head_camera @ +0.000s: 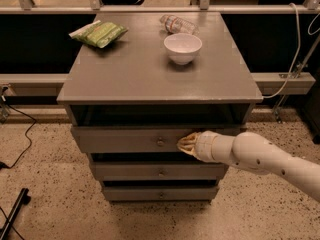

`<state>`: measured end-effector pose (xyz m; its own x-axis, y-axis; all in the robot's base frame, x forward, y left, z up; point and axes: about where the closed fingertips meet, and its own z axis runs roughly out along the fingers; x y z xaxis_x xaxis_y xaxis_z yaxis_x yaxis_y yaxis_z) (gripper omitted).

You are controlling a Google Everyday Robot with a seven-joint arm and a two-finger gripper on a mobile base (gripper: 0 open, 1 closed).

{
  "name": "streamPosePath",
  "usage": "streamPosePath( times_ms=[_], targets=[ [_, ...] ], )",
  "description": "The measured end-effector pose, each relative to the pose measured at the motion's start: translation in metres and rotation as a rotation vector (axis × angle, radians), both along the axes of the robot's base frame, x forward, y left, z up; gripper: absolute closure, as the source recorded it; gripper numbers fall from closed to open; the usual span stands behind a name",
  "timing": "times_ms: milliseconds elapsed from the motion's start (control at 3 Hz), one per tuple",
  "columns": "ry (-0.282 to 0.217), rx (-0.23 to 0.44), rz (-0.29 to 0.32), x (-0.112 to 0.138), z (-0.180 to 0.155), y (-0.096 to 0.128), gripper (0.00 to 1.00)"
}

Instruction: Close top drawer

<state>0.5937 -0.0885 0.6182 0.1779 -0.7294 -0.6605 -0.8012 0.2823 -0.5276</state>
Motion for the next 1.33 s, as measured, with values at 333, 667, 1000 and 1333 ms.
streamPosePath(
  times_ms=[333, 667, 1000, 1333],
  targets=[
    [-0.002, 0.015, 0.008, 0.002, 0.001, 0.002, 1.0],
    [-0.017, 0.04, 0.018, -0.007, 0.008, -0.004, 1.0],
    [-0.051, 0.077, 0.038, -0.031, 0.014, -0.023, 1.0],
    [-0.122, 0.151, 0.044, -0.051, 0.021, -0.037, 1.0]
  ],
)
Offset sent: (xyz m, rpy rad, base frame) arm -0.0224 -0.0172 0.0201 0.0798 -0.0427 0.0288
